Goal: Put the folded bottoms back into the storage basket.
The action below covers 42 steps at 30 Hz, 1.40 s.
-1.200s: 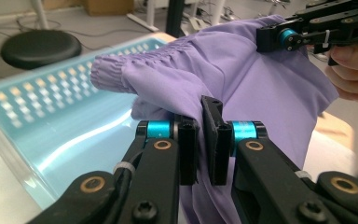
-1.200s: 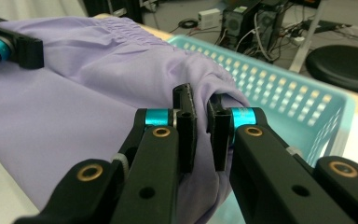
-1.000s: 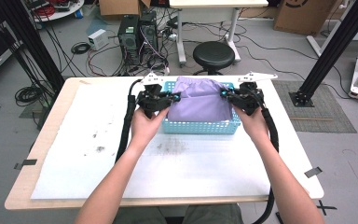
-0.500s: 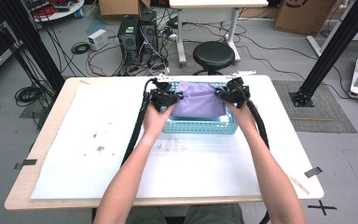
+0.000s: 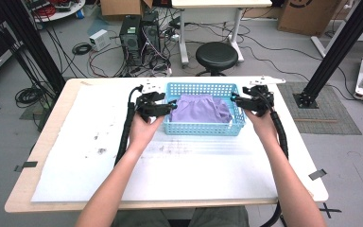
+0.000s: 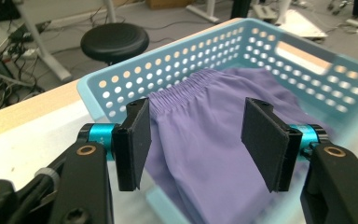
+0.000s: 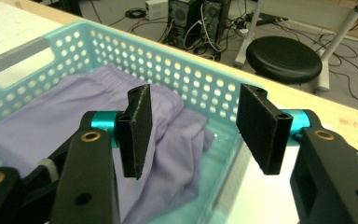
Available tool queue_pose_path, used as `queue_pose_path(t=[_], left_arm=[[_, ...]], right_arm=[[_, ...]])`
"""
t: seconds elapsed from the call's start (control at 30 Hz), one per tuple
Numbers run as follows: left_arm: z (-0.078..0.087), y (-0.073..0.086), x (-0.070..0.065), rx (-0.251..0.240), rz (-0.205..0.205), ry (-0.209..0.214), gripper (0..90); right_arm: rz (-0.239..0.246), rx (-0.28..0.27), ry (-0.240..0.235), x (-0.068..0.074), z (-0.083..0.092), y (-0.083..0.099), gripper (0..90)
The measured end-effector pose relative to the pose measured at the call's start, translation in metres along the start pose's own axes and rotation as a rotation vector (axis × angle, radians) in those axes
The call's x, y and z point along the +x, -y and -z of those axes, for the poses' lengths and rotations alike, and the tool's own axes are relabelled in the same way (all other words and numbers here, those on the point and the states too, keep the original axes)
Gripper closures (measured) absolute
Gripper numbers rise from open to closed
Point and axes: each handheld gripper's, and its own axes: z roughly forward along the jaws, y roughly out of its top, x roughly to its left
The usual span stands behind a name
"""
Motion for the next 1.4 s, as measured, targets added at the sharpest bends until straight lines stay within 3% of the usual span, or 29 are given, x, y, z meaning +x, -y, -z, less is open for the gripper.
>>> queue_pose_path(t=[0.03,0.1,0.37,0.67,0.8,0.97,1.2,1.4], left_arm=[[0.007,0.003,-0.001,-0.006,-0.005,0.009,41.5],[0.02,0.009,-0.003,-0.027,-0.017,0.019,41.3],[0.067,0.043,-0.011,-0.067,-0.052,0.043,34.3],[0.103,0.084,-0.018,-0.116,-0.101,-0.004,32.2],[0.111,0.099,-0.014,-0.131,-0.102,-0.018,32.2],[0.117,0.109,-0.009,-0.142,-0.098,-0.035,32.2],[0.116,0.112,-0.008,-0.137,-0.103,-0.038,32.1],[0.114,0.112,-0.009,-0.123,-0.128,-0.032,31.6]], right_arm=[[0.002,0.012,0.001,0.001,0.005,0.003,44.2],[0.007,-0.031,-0.005,0.003,0.016,0.012,44.6],[0.01,-0.11,-0.066,0.023,0.051,0.055,37.8],[-0.006,-0.163,-0.074,0.039,0.07,0.102,31.1],[0.001,-0.134,-0.074,0.041,0.067,0.115,30.2],[0.008,-0.139,-0.062,0.041,0.067,0.12,29.1],[0.055,-0.105,-0.05,0.041,0.061,0.127,29.2],[0.047,-0.115,-0.04,0.039,0.062,0.127,28.3]])
